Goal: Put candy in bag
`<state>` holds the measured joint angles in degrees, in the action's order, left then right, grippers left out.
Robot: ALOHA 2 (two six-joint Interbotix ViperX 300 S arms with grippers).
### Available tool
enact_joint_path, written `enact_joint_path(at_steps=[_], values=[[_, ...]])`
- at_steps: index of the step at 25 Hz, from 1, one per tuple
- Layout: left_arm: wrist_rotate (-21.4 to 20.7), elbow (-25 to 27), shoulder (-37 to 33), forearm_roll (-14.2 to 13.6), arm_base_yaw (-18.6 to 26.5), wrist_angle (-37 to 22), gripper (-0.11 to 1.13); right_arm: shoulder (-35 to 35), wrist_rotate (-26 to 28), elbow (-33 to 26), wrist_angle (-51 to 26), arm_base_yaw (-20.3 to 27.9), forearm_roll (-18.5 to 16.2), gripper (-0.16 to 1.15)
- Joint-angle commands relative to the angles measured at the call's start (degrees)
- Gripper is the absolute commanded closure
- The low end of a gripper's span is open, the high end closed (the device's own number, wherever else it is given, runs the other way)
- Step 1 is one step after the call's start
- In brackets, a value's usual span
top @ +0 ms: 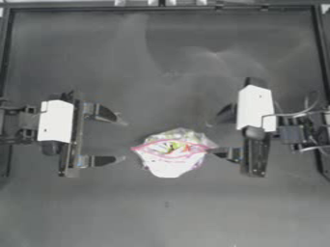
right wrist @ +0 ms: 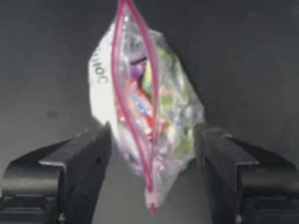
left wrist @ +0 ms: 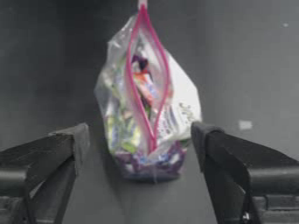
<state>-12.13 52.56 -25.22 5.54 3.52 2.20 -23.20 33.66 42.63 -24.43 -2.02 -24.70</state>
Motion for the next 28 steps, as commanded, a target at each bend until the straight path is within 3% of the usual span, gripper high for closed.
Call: enact_joint_path(at_steps=[1,15,28], values=[[0.09,-0.09,-3.69,0.00,0.26,-1.67,0.04,-3.16,0.26,1.32,1.14,0.35,-0.44,0.09],[0.18,3.69,-10.90,0.00,0.62,-3.69,0.04,-13.10,0.35,8.70,5.36,0.35,-0.44,0.09],[0.26,7.03,-16.17,0.00,1.49,-4.04,0.05,-15.03,0.26,10.20,5.36,0.35,-1.05,0.09]])
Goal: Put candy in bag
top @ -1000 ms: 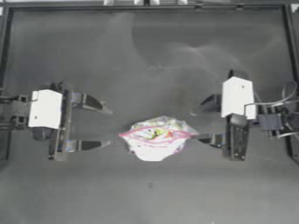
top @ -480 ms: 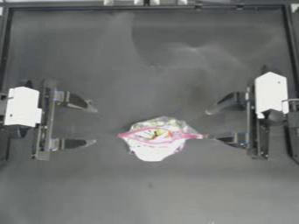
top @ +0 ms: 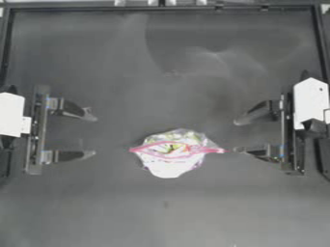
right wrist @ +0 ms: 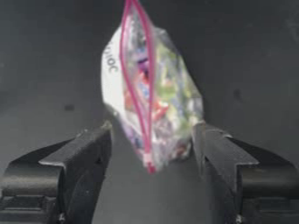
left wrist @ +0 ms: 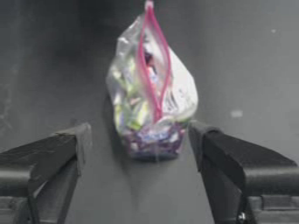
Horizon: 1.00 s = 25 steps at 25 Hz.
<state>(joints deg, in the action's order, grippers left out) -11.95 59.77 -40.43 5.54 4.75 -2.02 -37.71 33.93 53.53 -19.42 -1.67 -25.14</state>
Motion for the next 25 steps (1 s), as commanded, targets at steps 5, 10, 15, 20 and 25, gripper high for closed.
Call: enact_joint_path(at_steps=[5,10,15,20,25], values=[[0.09,0.70,-2.55,0.00,0.53,-0.35,0.05,-1.32,-0.09,-0.53,0.18,0.00,-0.70,0.09],[0.09,1.49,-4.31,0.09,0.97,-1.32,0.05,-2.81,0.00,0.62,-0.18,0.00,-0.70,0.09],[0.09,2.20,-5.98,0.00,1.05,-1.23,0.05,-4.39,0.18,1.58,-0.18,0.00,-0.44,0.09],[0.26,3.25,-7.82,0.09,1.05,-1.32,0.05,-5.27,0.09,2.29,0.09,0.00,-0.70,0.09],[0.26,4.04,-9.49,0.00,1.32,-1.41,0.05,-6.86,0.18,3.08,-0.09,0.09,-0.44,0.09]])
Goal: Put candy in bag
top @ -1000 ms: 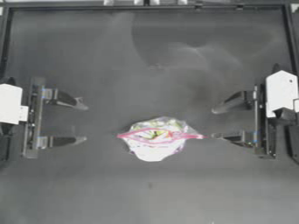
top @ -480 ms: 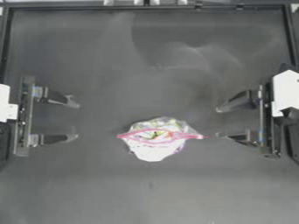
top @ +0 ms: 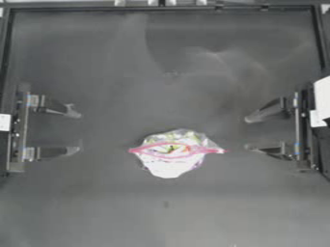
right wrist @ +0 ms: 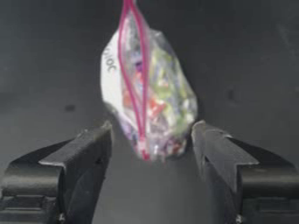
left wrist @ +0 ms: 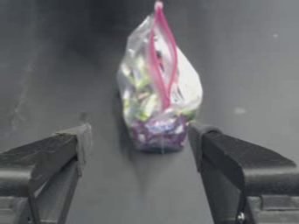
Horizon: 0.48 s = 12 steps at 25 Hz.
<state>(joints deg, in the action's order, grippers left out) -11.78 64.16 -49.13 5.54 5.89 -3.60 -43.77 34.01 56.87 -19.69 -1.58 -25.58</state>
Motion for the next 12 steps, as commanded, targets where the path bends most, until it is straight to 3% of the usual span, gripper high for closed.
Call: enact_joint_path(at_steps=[1,12], values=[[0.09,-0.26,-1.14,0.09,0.26,-0.09,0.05,-1.14,0.09,-0.18,0.18,-0.09,0.09,0.09],[0.88,0.62,-4.13,0.09,0.44,-0.18,0.05,-3.25,0.00,0.26,0.09,-0.09,0.18,0.09]])
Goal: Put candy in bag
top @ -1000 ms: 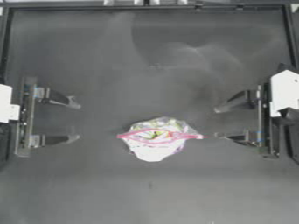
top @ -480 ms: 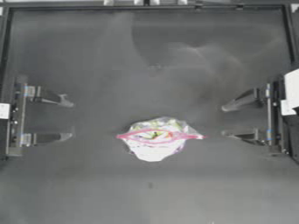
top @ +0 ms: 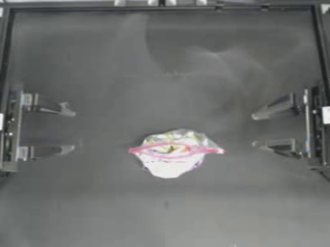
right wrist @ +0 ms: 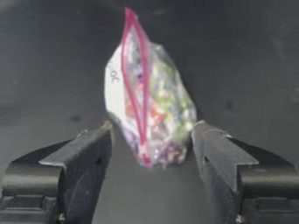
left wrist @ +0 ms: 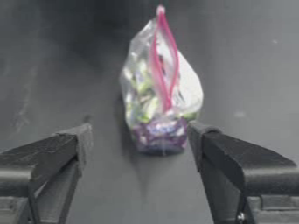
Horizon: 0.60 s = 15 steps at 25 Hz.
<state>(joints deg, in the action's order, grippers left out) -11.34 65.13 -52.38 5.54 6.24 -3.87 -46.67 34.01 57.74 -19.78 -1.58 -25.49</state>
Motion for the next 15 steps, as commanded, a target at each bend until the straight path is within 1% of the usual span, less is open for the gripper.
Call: enact_joint_path(at_steps=[1,8,12,15], values=[[0.62,-0.26,-1.14,0.09,0.09,0.18,0.05,-0.53,-0.09,-0.62,0.18,0.00,0.09,0.09],[0.97,0.09,-3.69,0.09,0.18,0.18,0.05,-2.02,0.00,0.00,0.70,0.00,0.09,0.09],[1.05,1.14,-6.15,0.09,0.88,0.18,0.05,-2.90,0.18,0.44,0.79,0.00,0.18,0.09],[1.14,1.93,-8.17,0.79,0.97,0.18,0.05,-3.78,0.26,0.79,0.88,0.18,0.26,0.09]])
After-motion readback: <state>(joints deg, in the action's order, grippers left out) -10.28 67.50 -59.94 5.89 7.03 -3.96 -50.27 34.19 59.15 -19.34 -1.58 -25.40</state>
